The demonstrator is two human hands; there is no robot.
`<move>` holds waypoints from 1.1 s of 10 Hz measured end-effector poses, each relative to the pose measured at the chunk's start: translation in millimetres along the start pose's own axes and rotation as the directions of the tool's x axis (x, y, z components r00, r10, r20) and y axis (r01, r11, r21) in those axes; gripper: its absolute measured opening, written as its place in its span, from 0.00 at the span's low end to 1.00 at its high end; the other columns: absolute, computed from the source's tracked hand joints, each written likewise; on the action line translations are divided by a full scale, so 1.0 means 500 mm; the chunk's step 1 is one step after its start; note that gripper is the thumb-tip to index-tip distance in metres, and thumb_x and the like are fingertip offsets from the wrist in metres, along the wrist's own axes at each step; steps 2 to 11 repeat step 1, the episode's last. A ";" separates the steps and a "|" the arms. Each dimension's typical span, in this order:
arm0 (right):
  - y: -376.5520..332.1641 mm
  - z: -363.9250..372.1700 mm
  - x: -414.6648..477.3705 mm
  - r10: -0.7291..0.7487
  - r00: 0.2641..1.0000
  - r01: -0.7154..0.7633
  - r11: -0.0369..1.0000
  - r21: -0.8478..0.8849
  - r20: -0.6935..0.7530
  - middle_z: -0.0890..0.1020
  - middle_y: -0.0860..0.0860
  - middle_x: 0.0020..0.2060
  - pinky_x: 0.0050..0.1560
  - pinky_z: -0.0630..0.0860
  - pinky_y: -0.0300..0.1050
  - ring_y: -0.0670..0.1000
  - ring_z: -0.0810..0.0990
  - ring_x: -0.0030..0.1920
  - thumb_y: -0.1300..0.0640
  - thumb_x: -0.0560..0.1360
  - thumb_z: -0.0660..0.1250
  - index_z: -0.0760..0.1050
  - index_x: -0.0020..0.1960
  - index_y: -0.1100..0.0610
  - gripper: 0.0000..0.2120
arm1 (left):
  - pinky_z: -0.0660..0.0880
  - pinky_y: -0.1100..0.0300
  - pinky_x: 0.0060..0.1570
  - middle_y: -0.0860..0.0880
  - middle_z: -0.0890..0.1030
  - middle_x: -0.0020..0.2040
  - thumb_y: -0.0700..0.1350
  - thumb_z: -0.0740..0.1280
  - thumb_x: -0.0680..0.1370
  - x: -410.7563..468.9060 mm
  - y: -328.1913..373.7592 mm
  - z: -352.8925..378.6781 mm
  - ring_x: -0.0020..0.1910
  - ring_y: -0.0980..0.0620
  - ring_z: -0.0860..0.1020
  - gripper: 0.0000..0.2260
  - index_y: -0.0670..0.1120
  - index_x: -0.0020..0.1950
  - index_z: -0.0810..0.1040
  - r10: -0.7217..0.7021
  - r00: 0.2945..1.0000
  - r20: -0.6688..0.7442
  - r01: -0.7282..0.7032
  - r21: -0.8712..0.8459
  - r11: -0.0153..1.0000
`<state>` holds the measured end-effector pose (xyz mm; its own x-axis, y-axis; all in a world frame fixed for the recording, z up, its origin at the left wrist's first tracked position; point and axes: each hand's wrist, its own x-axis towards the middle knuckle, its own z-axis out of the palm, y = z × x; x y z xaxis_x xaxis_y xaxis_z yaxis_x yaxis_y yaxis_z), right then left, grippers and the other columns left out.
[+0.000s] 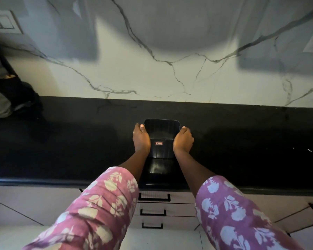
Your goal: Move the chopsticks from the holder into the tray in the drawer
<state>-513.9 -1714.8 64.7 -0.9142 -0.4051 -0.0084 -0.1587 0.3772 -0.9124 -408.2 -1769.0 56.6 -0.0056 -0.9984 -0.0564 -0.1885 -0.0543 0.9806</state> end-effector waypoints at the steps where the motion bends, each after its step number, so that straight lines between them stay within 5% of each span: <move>1: -0.061 -0.017 0.028 -0.135 0.988 0.139 0.989 -0.044 0.077 0.74 0.61 0.65 0.70 0.64 0.55 0.60 0.68 0.68 0.56 0.82 0.50 0.72 0.64 0.65 0.19 | 0.59 0.51 0.73 0.41 0.65 0.73 0.46 0.54 0.82 0.021 0.069 -0.002 0.73 0.44 0.62 0.21 0.39 0.73 0.61 0.105 0.994 -0.001 -0.105 0.062 0.993; 11: -0.061 -0.017 0.028 -0.135 0.988 0.139 0.989 -0.044 0.077 0.74 0.61 0.65 0.70 0.64 0.55 0.60 0.68 0.68 0.56 0.82 0.50 0.72 0.64 0.65 0.19 | 0.59 0.51 0.73 0.41 0.65 0.73 0.46 0.54 0.82 0.021 0.069 -0.002 0.73 0.44 0.62 0.21 0.39 0.73 0.61 0.105 0.994 -0.001 -0.105 0.062 0.993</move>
